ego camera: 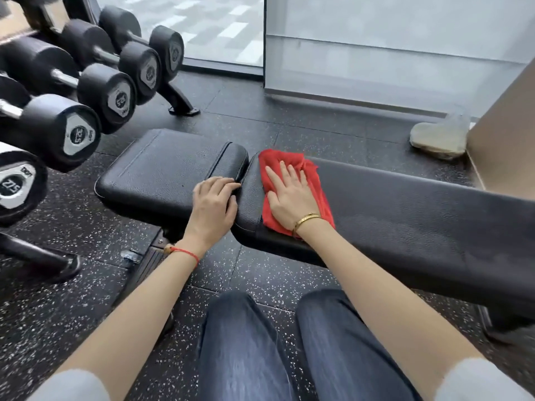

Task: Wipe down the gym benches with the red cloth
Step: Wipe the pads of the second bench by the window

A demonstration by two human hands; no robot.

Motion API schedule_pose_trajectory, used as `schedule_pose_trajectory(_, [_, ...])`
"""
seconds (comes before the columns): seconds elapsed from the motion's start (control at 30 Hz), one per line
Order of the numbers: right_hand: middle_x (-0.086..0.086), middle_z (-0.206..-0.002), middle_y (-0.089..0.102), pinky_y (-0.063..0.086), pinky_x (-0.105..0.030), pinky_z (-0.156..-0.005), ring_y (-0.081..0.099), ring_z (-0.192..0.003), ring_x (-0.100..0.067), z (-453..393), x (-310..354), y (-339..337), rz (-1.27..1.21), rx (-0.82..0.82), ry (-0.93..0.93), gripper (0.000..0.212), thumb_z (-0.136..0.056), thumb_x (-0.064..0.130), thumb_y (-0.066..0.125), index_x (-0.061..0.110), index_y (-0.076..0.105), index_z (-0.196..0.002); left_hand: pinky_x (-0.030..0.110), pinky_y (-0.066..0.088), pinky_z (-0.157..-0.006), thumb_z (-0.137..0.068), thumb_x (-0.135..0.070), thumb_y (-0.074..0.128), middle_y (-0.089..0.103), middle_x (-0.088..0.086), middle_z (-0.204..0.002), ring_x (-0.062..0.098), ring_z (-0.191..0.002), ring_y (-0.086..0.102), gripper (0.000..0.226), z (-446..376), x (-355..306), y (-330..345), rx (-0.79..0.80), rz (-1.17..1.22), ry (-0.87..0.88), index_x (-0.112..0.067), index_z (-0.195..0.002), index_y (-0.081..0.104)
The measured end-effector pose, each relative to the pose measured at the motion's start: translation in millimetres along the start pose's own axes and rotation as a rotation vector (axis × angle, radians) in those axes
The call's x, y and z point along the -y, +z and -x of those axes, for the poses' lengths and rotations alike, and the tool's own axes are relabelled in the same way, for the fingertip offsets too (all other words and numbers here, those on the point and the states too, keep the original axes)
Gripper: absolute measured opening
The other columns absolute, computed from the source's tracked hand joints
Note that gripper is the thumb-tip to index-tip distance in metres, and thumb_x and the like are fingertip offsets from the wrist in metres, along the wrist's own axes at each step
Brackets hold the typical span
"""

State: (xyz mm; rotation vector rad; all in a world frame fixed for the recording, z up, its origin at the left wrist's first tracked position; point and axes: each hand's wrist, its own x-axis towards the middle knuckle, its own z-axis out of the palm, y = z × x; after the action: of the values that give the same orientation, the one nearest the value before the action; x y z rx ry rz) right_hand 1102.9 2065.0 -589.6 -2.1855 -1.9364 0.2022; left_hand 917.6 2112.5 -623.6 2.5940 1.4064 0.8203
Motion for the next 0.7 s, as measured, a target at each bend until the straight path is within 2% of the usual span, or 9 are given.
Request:
schedule_pose_trajectory(0.1, [-0.009,-0.162,0.008,-0.004,-0.040,-0.122,0.005,-0.150,-0.024,24,24,11,-0.001,-0.052,-0.109,0.060,-0.097,0.031,0.035,0.025,0.018,-0.153,0.043,0.032,-0.109,-0.092,-0.022,0.045,0.063,-0.001,-0.125,0.024,-0.124,0.052,0.034,0,1,0,-0.011,0.013,0.017,-0.016,-0.118,0.065])
schedule_pose_trajectory(0.27, [-0.006,-0.161,0.014,-0.001,-0.039,-0.122,0.011,-0.149,-0.023,39,13,15,0.014,-0.092,-0.144,0.057,-0.098,0.035,0.034,0.026,0.021,-0.153,0.048,0.035,-0.109,-0.092,-0.017,0.050,0.065,0.002,-0.126,0.026,-0.125,0.054,0.030,2,1,2,-0.045,0.022,0.028,-0.012,-0.116,0.067])
schedule_pose_trajectory(0.47, [-0.007,-0.163,0.006,-0.005,-0.042,-0.121,0.004,-0.150,-0.024,-48,-6,-1,0.004,-0.001,0.031,0.056,-0.099,0.032,0.030,0.025,0.018,-0.153,0.050,0.036,-0.109,-0.091,-0.014,0.055,0.065,0.002,-0.126,0.026,-0.126,0.054,0.026,3,0,1,-0.065,0.023,0.030,-0.011,-0.114,0.068])
schedule_pose_trajectory(0.57, [-0.008,-0.162,0.005,-0.005,-0.043,-0.121,0.003,-0.150,-0.025,-60,-1,-3,0.038,0.020,0.034,0.057,-0.099,0.032,0.030,0.024,0.016,-0.154,0.048,0.036,-0.109,-0.091,-0.014,0.055,0.065,0.001,-0.125,0.026,-0.124,0.054,0.026,1,-1,0,-0.063,0.016,0.029,-0.012,-0.113,0.068])
schedule_pose_trajectory(0.7, [-0.008,-0.162,0.009,-0.003,-0.041,-0.121,0.006,-0.150,-0.025,-17,14,1,0.028,-0.011,-0.116,0.058,-0.097,0.032,0.036,0.024,0.020,-0.153,0.047,0.036,-0.109,-0.091,-0.016,0.054,0.065,0.001,-0.125,0.026,-0.124,0.054,0.026,1,-1,0,-0.058,0.009,0.028,-0.013,-0.113,0.067])
